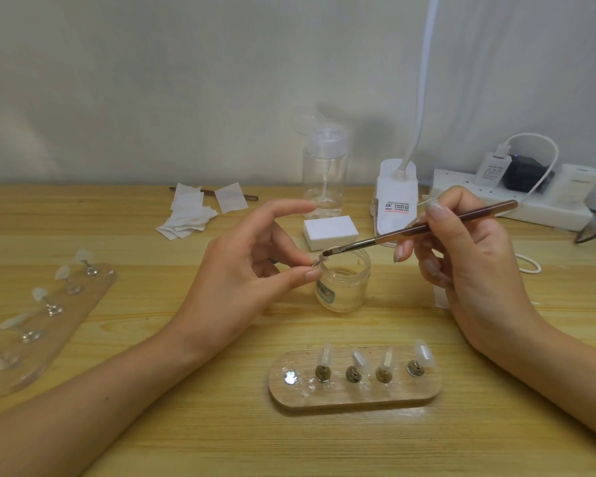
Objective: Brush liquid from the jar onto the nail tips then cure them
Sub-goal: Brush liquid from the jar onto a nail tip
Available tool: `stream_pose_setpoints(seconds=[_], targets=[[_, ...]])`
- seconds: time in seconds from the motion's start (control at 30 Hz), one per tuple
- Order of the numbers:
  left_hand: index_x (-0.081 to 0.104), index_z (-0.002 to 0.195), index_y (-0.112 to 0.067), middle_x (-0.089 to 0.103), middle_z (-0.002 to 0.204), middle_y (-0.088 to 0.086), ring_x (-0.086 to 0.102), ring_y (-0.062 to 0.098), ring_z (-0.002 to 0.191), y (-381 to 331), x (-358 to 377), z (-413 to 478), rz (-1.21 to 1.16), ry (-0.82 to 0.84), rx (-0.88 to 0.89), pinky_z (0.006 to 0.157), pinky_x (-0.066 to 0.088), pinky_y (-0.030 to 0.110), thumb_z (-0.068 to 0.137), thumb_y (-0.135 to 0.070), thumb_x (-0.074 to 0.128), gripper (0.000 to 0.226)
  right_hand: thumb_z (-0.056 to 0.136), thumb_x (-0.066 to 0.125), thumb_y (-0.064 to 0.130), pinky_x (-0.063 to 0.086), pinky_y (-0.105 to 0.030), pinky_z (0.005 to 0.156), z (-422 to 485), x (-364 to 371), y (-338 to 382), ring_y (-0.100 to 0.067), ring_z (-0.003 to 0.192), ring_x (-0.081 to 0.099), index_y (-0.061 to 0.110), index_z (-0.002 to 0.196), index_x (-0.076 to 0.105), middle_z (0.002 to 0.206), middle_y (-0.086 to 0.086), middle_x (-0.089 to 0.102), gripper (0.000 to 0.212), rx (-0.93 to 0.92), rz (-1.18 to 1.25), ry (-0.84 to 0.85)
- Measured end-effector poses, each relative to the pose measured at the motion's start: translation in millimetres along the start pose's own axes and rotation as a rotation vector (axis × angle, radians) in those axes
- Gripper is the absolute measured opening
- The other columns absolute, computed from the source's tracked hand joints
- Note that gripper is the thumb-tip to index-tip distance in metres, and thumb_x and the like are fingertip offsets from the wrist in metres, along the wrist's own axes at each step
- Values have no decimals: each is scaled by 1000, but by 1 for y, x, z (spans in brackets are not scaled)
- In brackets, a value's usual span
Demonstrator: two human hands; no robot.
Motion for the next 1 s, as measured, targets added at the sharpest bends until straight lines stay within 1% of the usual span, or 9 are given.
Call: stream_pose_setpoints(seconds=[0.1,0.23,0.4,0.53,0.6,0.7,0.8,0.93,1.0], targets=[[61,127,-27,67,76,-1,73,16,84,1,0,0,-11,-3,-10,76,54,53,72,-22,79,57,92,55,35,20,-23,41,0,0,-2,-12,44,34,15,79,46,64,-10,66,25,21,-42,-4],[60,127,-29,68,76,-1,73,16,85,3,0,0,-26,-2,-18,79,54,57,72,-22,80,59,90,54,35,22,-21,41,0,-5,-1,-11,45,35,17,77,48,62,-8,65,22,5,-23,-42],[56,131,-32,68,77,0,72,14,83,6,-1,1,-39,2,-16,80,56,52,73,-23,82,64,92,55,35,24,-18,40,-1,0,1,-11,45,36,18,79,48,66,-9,67,23,-20,-6,18],[56,131,-32,68,78,0,72,14,82,7,-1,1,-35,1,-12,79,57,50,74,-23,83,64,92,54,33,19,-22,40,0,-3,-4,-14,45,30,15,79,46,63,-10,65,23,16,-38,-8],[56,130,-32,69,77,-1,72,13,82,7,-1,1,-33,2,-9,78,56,51,73,-25,82,63,92,54,33,19,-23,40,0,-5,-3,-14,44,30,16,78,47,63,-9,65,23,9,-32,-23],[58,128,-32,68,77,-3,71,13,83,5,-1,2,-16,1,5,72,54,52,76,-24,82,57,91,57,36,23,-19,40,-1,-6,1,-11,45,35,21,76,50,62,-8,65,22,-32,15,-29],[60,125,-30,67,77,-5,71,17,85,3,-1,1,19,-2,25,68,53,49,76,-23,79,52,92,56,35,25,-17,40,-2,-1,3,-11,45,38,19,78,49,64,-9,66,23,-41,5,2],[61,124,-28,67,76,-7,71,15,85,2,-1,1,41,-8,37,68,54,46,78,-16,79,51,92,55,32,20,-25,41,-2,-1,0,-20,46,30,16,79,48,63,-11,66,22,-14,-55,-9],[61,124,-27,67,76,-6,71,15,85,2,-1,1,43,-11,40,67,54,45,79,-15,79,50,92,54,32,20,-26,41,-2,-4,0,-20,46,30,15,79,48,62,-10,65,22,-13,-62,-26]])
Point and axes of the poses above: each hand's wrist, its own z-axis towards the middle knuckle, its own x-axis out of the palm, y = z × x, the point moved 8 cm from there along z, towards the middle knuckle
